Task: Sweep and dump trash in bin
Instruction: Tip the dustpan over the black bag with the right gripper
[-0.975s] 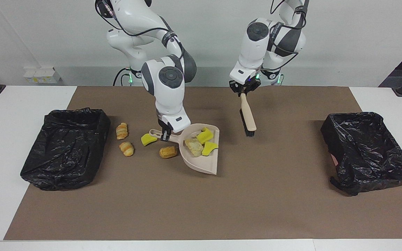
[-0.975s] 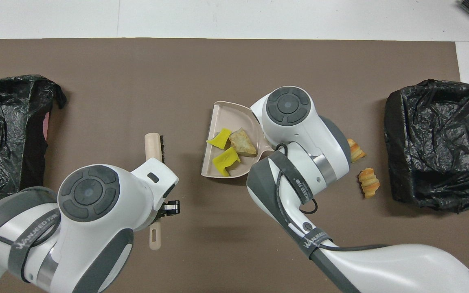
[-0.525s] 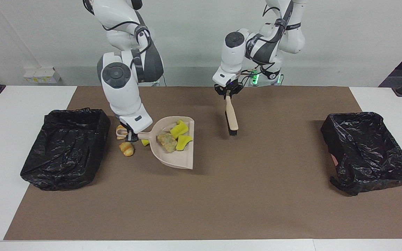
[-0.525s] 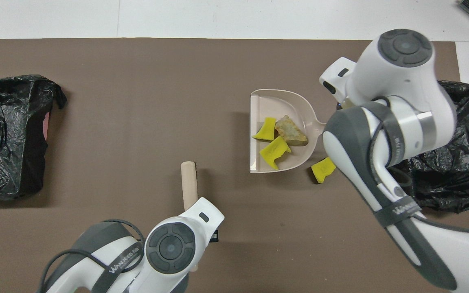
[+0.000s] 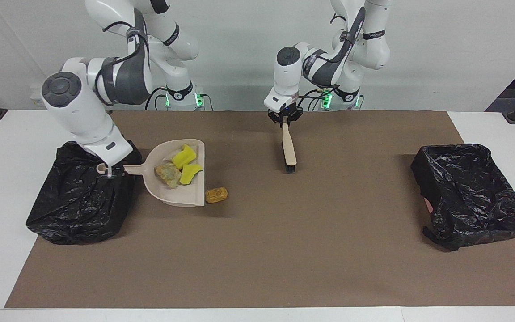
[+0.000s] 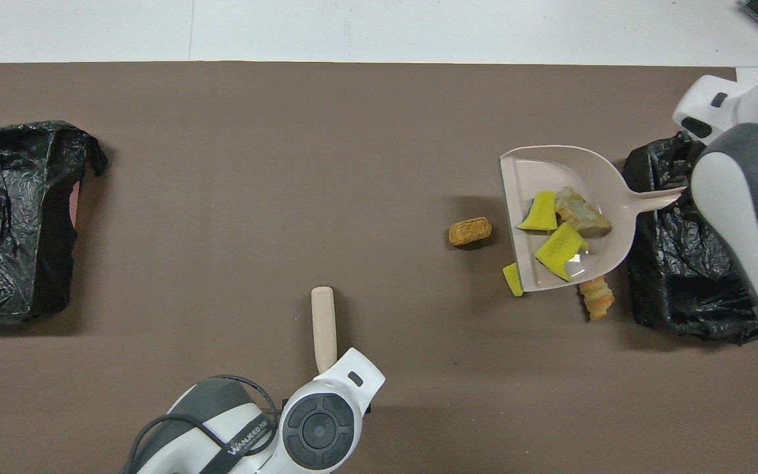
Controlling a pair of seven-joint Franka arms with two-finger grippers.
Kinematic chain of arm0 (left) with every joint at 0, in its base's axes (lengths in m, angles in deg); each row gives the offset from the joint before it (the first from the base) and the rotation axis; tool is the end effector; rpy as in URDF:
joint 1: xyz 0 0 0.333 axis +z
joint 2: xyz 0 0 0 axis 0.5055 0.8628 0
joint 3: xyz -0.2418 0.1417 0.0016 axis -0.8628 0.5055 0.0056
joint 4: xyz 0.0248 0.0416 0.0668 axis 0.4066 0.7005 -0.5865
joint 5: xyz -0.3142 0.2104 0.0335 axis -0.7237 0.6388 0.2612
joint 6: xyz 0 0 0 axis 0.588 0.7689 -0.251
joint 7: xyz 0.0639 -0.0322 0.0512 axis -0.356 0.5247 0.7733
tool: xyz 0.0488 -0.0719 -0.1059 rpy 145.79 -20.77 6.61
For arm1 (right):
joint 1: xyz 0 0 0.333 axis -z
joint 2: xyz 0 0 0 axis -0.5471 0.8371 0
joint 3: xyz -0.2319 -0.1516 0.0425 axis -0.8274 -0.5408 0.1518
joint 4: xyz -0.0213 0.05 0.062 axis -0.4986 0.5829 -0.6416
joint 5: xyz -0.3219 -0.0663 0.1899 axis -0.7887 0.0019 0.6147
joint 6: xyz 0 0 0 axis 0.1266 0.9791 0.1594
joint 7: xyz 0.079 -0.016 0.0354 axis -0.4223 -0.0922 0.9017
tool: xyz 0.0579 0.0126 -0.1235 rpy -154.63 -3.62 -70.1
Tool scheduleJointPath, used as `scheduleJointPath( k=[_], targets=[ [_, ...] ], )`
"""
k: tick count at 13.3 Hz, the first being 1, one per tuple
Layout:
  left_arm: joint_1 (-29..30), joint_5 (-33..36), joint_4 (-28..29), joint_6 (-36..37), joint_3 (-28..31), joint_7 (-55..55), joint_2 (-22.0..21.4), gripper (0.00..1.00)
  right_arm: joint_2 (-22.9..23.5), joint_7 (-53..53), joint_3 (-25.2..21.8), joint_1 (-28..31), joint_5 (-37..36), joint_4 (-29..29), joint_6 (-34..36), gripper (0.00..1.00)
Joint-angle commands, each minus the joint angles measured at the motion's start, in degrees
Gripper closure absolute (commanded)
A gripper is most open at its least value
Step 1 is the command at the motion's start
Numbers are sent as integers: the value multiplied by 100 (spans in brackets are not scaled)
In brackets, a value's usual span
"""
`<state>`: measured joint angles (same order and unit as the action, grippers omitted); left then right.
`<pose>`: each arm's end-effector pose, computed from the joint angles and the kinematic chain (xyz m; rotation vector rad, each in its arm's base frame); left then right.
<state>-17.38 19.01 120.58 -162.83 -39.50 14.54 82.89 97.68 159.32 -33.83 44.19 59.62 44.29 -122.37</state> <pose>0.2789 -0.3533 0.2868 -3.0725 0.0530 0.1624 0.6033 -0.0669 0.4325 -2.0640 -2.2847 0.2208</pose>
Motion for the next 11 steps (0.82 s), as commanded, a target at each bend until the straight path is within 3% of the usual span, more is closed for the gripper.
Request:
scheduleJointPath(
  k=[1,3,7,8,9,10,11],
  targets=[
    [-148,17,329,-364,95,-203,-217,100,-103,916,4,574,-3,-19,86,100],
    [-148,-263,356,-549,95,-204,-156,100,-103,1471,-93,961,-151,-36,-80,100],
    [-166,-291,348,-550,104,-117,-129,100,-42,1703,-84,1429,-1336,-186,-1019,100],
    [-157,-291,339,-524,104,-125,-129,71,-42,1624,-84,1507,-1565,-151,-1283,100],
    [-131,-291,304,-480,113,-178,-112,13,-42,1405,-84,1526,-1828,-133,-1468,100],
    [-87,-291,243,-445,130,-230,-86,0,-50,1133,-84,1474,-2231,-125,-1496,100],
    [-43,-291,181,-401,139,-231,-77,0,-68,713,-67,1412,-2766,-98,-1487,100]
  ],
)
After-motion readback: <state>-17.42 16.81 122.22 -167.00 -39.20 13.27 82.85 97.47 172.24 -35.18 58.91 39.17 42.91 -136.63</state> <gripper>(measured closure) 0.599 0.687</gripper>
